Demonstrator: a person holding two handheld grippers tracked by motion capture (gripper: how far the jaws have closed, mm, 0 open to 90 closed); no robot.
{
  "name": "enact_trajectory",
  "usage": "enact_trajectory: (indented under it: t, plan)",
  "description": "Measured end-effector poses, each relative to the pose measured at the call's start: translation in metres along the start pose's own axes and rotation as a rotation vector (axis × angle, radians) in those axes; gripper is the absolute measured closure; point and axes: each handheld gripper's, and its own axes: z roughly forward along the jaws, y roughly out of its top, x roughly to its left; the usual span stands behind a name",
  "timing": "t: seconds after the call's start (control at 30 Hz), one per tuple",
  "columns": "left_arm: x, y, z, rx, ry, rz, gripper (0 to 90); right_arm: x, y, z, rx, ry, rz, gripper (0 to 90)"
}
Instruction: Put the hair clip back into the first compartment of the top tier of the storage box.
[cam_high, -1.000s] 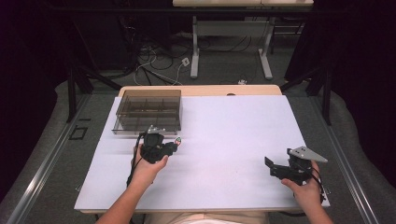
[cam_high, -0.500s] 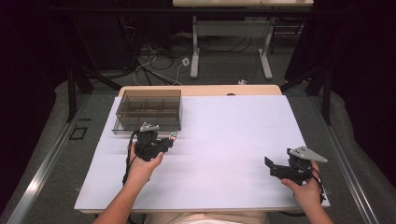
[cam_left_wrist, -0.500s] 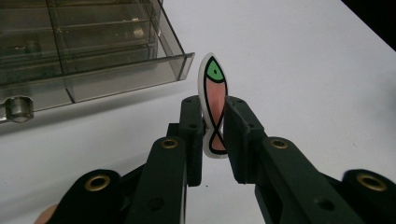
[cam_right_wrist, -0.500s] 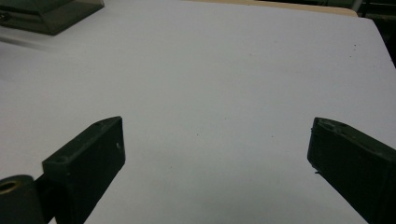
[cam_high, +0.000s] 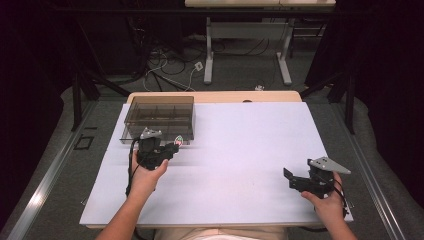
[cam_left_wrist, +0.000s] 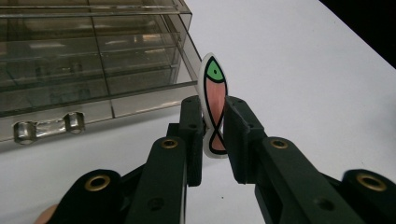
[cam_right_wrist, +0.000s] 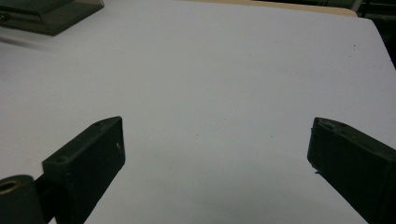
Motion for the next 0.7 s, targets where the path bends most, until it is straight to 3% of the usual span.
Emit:
enact_trajectory:
  t: [0.7]
  plan:
    - [0.026, 0.007, -0.009, -0.053, 0.043, -0.06, 77.6, -0.001, 0.0, -0.001, 0.016, -0.001, 0.01, 4.0]
